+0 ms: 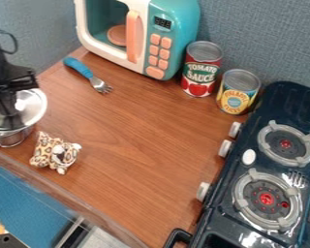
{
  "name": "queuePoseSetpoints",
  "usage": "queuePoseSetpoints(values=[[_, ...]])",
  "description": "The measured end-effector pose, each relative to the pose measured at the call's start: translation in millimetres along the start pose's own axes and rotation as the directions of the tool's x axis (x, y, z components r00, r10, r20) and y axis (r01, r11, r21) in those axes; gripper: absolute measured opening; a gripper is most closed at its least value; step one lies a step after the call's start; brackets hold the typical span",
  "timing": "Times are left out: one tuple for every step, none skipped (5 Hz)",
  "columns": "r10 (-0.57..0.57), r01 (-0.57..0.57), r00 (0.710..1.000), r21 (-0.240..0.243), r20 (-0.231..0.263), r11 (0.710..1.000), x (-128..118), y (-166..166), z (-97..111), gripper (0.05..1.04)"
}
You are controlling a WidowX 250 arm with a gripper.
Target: Moved the silver lid from the middle of the table to the lower left corner of the table
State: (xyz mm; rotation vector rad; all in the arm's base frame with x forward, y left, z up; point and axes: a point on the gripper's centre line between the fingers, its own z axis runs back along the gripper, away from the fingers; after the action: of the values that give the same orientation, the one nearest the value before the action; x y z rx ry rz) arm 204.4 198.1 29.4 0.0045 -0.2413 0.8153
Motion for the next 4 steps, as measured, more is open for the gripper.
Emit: queuePoseSetpoints(values=[[0.048, -0.047, 0.999, 0.041, -0.021, 0.998, 14.9, 17.9, -18.3, 0.05], [0.044, -0.043, 0.999, 0.06, -0.023, 0.997, 23.2, 23.0, -32.6, 0.05], [0.036, -0.035, 0.999, 0.05, -0.012, 0.998, 30.9, 22.0, -36.1, 0.05], [0.029, -0.029, 1.0, 0.042, 0.0, 0.999, 27.8, 20.2, -37.1, 0.05]])
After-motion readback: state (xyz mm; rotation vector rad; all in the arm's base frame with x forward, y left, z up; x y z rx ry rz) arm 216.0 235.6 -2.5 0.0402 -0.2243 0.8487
